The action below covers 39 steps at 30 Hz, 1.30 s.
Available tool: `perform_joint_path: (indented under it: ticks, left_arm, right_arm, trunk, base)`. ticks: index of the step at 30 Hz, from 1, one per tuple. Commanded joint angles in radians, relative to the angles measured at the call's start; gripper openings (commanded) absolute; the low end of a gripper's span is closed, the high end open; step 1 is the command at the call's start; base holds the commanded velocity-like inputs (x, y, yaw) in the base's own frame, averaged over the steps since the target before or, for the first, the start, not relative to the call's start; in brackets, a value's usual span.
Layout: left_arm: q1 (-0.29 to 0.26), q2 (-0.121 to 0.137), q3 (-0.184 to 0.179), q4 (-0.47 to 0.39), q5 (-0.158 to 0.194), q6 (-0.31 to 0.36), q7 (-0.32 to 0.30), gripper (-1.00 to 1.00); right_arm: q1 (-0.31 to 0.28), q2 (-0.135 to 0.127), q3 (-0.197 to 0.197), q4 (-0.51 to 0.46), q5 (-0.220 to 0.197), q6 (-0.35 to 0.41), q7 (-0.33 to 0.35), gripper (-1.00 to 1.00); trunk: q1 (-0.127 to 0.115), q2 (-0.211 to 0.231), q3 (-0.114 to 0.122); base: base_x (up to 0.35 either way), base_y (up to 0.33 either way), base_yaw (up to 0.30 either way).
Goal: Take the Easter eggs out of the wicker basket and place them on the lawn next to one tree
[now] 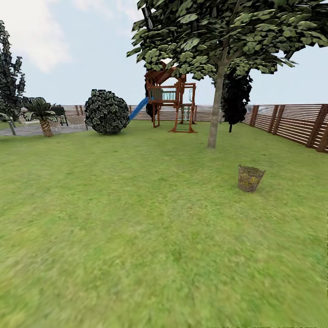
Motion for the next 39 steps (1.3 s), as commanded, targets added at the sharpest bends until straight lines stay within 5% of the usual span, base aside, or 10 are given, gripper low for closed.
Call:
perform_joint_path:
  ticks: [1,19,29,39]
  left_arm:
    - [0.0,0.0,0.001,-0.001,0.001,0.0,-0.002,1.0]
    - [0.001,0.001,0.001,0.0,0.001,0.0,-0.002,1.0]
    - [0.001,0.001,0.001,0.001,0.001,0.0,-0.002,1.0]
    - [0.001,0.0,-0.001,0.001,0.0,0.0,-0.002,1.0]
  right_arm:
    - [-0.001,0.001,-0.001,0.001,-0.002,-0.004,0.0,1.0]
    - [-0.001,0.003,-0.015,0.001,-0.006,0.002,-0.001,1.0]
    - [-0.001,0.002,-0.013,0.001,-0.001,-0.001,-0.001,1.0]
    - [-0.001,-0.001,-0.015,0.002,-0.006,0.0,-0.001,1.0]
  trunk:
    - [0.0,0.0,-0.001]
    - [0.0,0.0,-0.001]
    - [0.0,0.0,-0.001]
    - [0.0,0.0,-0.007]
  base:
    - [0.0,0.0,-0.179]
    - [0.06,0.0,-0.284]
    - [0.072,0.0,-0.047]
    - [0.279,0.0,-0.262]
